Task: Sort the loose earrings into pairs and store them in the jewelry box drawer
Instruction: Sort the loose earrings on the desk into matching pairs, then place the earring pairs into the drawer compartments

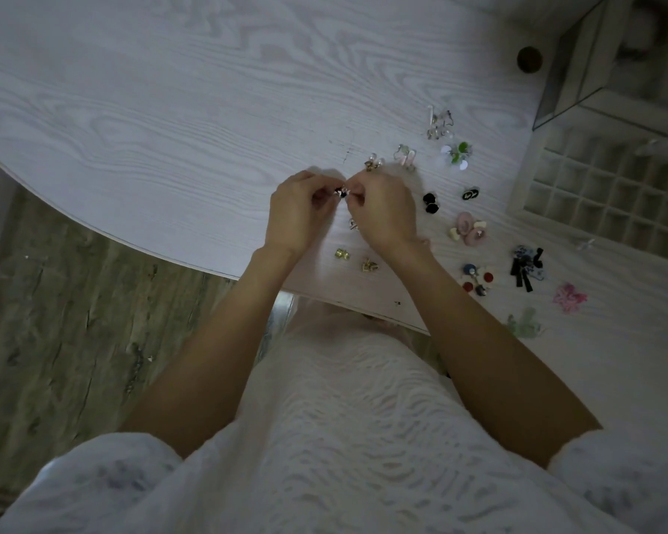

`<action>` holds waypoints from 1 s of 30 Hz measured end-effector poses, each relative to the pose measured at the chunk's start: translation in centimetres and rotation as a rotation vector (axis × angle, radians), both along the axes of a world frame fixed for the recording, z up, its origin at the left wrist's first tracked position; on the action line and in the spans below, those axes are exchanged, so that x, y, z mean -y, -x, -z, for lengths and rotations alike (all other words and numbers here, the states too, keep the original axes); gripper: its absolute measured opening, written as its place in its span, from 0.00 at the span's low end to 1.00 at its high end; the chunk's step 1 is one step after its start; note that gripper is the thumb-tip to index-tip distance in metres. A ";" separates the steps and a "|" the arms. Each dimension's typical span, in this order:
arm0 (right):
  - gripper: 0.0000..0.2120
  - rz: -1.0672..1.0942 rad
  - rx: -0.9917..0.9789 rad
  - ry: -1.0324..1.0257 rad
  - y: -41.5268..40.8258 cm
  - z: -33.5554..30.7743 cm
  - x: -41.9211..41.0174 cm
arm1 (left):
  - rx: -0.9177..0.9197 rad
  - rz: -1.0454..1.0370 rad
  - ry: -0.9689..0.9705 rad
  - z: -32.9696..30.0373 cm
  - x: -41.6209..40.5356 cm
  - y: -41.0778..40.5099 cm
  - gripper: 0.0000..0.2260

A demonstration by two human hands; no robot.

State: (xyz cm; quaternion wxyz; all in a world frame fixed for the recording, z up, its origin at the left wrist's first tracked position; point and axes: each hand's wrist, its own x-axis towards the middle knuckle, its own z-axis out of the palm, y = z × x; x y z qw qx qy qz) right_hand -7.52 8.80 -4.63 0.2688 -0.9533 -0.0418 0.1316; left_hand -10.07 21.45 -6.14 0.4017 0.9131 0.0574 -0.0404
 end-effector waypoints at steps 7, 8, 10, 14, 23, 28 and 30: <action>0.09 0.004 0.056 0.125 0.2 -0.4 -0.1 | -0.048 -0.018 0.008 -0.8 0.8 -0.2 0.11; 0.09 0.000 0.061 0.130 0.2 -0.3 -0.1 | -0.054 -0.031 0.027 -0.9 0.8 -0.1 0.11; 0.09 -0.007 0.067 0.135 0.3 -0.3 -0.1 | -0.061 -0.042 0.047 -1.0 0.7 0.0 0.12; 0.10 -0.043 0.074 0.074 0.4 -0.7 0.6 | -0.048 -0.023 0.021 -1.2 0.4 0.3 0.11; 0.10 -0.223 0.192 0.006 3.5 -3.3 7.8 | 0.140 0.121 0.029 -4.1 3.4 2.7 0.08; 0.10 -0.053 0.085 0.059 7.1 -4.1 14.9 | 0.112 0.307 0.139 -5.5 9.6 3.5 0.08; 0.08 0.074 0.080 0.036 8.6 -4.0 18.1 | 0.069 0.378 0.145 -5.4 12.5 3.4 0.09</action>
